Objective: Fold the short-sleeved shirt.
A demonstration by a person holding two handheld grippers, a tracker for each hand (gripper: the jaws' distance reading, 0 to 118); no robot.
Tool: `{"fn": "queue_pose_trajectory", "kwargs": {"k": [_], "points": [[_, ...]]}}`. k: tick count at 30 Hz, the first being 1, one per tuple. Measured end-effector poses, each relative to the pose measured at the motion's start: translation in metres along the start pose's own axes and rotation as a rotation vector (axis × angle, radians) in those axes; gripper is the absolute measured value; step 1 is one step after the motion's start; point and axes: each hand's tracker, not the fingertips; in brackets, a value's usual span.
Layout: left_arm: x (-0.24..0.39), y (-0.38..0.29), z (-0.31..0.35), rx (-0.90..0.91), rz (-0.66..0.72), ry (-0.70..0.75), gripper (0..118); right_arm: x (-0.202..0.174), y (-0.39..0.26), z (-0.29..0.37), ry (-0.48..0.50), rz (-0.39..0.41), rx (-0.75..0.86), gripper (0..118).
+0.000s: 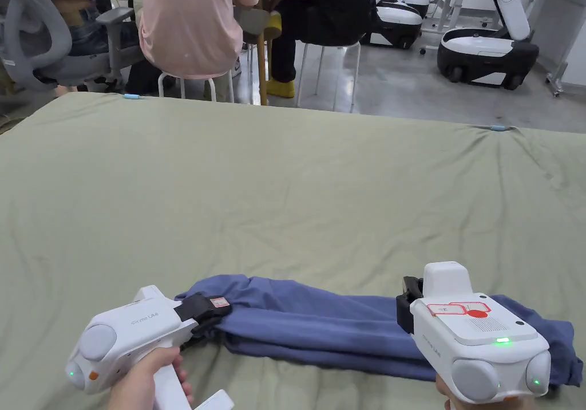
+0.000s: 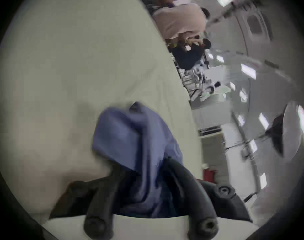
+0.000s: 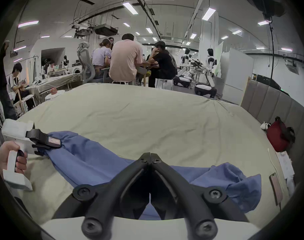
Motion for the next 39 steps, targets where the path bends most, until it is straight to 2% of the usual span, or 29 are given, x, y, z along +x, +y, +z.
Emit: {"fn": "queue_pose_trajectory", "kwargs": {"k": [1,3,4,5,7,9,13,15,19,21,24,25,27,28,29,32,34,36,37,38,39], "points": [[0.005,0.002,0.004,0.016,-0.063,0.023,14,0.0,0.001,0.001,-0.003,0.004,-0.001,0],[0.014,0.009,0.014,0.085,-0.067,0.092,14,0.002,0.002,0.002,-0.004,0.006,0.002,0],[0.016,0.013,0.02,0.124,-0.122,0.135,14,0.005,0.002,0.002,0.003,-0.014,0.0,0],[0.027,0.015,0.023,0.143,-0.241,0.198,14,0.008,0.003,0.004,0.009,-0.043,0.003,0],[0.056,0.007,0.024,0.164,-0.529,0.318,14,0.011,0.002,0.007,0.009,-0.039,0.01,0],[0.085,-0.009,0.022,0.176,-0.724,0.339,14,0.014,0.0,0.01,0.008,-0.025,0.014,0],[0.147,-0.058,0.001,0.2,-1.006,0.34,14,0.028,-0.003,0.019,0.005,-0.031,0.022,0],[0.175,-0.099,-0.021,0.194,-1.195,0.328,14,0.038,-0.007,0.028,-0.004,-0.026,0.031,0],[0.193,-0.176,-0.068,0.082,-1.477,0.335,13,0.067,-0.017,0.044,-0.034,-0.023,0.03,0],[0.184,-0.207,-0.095,0.015,-1.585,0.412,13,0.084,-0.022,0.051,-0.042,-0.053,0.019,0],[0.171,-0.221,-0.122,-0.032,-1.533,0.48,15,0.098,-0.03,0.06,-0.06,-0.046,0.023,0],[0.171,-0.221,-0.124,-0.038,-1.538,0.5,25,0.102,-0.032,0.063,-0.057,-0.049,0.022,0],[0.18,-0.215,-0.115,0.013,-1.473,0.498,67,0.108,-0.036,0.065,-0.018,-0.102,0.005,0],[0.189,-0.207,-0.104,0.023,-1.386,0.425,88,0.11,-0.037,0.066,0.0,-0.132,-0.006,0],[0.199,-0.194,-0.09,0.028,-1.256,0.342,94,0.112,-0.037,0.066,-0.003,-0.137,0.003,0],[0.218,-0.154,-0.043,0.074,-0.898,0.075,94,0.108,-0.038,0.066,0.007,-0.13,0.009,0],[0.213,-0.129,-0.028,0.046,-0.763,-0.051,97,0.105,-0.037,0.063,0.031,-0.137,0.015,0],[0.209,-0.115,-0.029,0.023,-0.743,0.058,91,0.098,-0.037,0.062,0.042,-0.132,0.017,0],[0.203,-0.11,-0.031,0.041,-0.749,0.088,72,0.098,-0.037,0.057,0.057,-0.139,0.014,0],[0.196,-0.106,-0.034,0.054,-0.741,0.114,42,0.096,-0.037,0.055,0.066,-0.144,0.012,0],[0.189,-0.103,-0.04,0.036,-0.715,0.144,6,0.092,-0.038,0.054,0.066,-0.143,0.014,0]]}}
